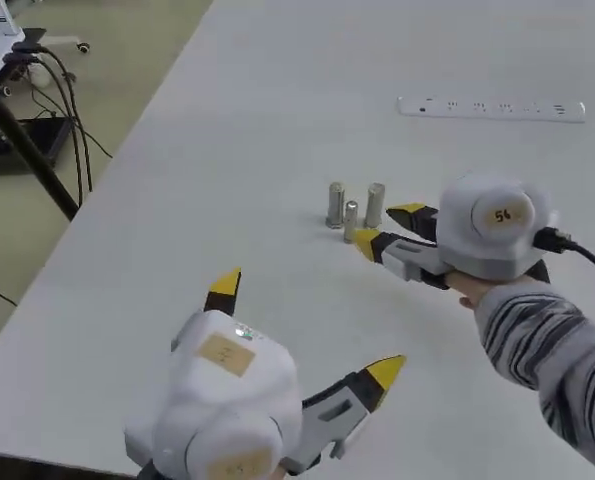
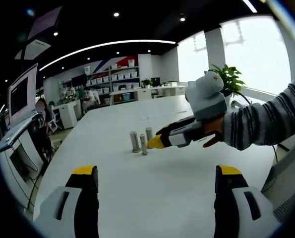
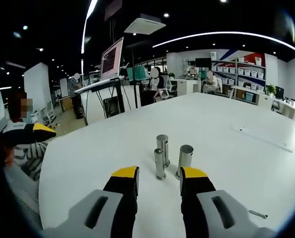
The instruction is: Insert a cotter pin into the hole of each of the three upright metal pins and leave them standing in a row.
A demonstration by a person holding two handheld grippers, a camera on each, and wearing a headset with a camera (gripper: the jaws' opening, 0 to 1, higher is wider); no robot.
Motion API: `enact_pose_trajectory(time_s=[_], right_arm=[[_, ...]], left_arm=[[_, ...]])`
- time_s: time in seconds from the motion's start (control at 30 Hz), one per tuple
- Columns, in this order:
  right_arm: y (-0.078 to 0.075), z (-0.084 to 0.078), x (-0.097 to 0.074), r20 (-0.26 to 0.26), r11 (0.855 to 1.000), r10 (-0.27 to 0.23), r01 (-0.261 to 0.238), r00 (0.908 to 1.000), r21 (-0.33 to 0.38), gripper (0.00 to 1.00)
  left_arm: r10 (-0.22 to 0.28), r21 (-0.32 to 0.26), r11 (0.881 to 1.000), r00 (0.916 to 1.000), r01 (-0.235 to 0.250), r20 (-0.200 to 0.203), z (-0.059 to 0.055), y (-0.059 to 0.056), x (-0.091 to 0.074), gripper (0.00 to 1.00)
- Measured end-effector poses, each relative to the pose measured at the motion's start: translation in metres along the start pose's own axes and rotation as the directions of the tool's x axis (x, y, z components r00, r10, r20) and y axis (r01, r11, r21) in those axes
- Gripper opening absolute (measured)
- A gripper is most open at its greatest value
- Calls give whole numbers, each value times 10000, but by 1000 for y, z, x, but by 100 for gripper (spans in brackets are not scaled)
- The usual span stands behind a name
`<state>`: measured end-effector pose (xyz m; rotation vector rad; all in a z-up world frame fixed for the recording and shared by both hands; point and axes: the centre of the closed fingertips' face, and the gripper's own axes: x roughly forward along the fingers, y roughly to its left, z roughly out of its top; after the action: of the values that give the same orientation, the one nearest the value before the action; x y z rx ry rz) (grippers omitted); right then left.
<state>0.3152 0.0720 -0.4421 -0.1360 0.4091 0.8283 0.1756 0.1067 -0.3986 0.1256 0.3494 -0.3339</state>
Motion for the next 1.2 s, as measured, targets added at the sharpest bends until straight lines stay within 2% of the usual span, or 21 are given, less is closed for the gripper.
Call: enact_pose_trajectory(time_s=[0.2,0.27,0.4,0.57,0.7,0.87,1.0,1.2], right_arm=[[3,-7,18,-46,9998,195,-195,9998,23,24],[2,-8,22,84,9998,144,-145,9999,125,22],[-5,-14,33,176,9995,71,-76,9998,311,19],[-6,-15,37,261,9990,22,-34,9997,444,8],[-5,-13,37,366,9991,-31,16,9993,419,5],[-3,-13,35,300,9995,-180,188,9994,-272,4],[-2,-14,27,173,9968,-331,343,9993,-725,4],[-9,-18,9,196,9947,-787,799,9967,-653,4]], left_arm=[[168,130,9998,9998,-168,-44,-1,4,0,96],[103,-4,9999,9999,-103,-44,-1,2,0,96],[142,89,9999,9999,-142,-53,-1,3,0,96],[192,9,9998,9998,-192,-109,-3,4,0,96],[173,18,9998,9998,-173,-111,-3,3,0,96],[142,-45,9999,9998,-143,-163,-4,3,0,96],[114,12,9999,9998,-114,-138,-3,2,1,96],[-39,-34,10000,10000,39,-88,-2,-2,2,96]])
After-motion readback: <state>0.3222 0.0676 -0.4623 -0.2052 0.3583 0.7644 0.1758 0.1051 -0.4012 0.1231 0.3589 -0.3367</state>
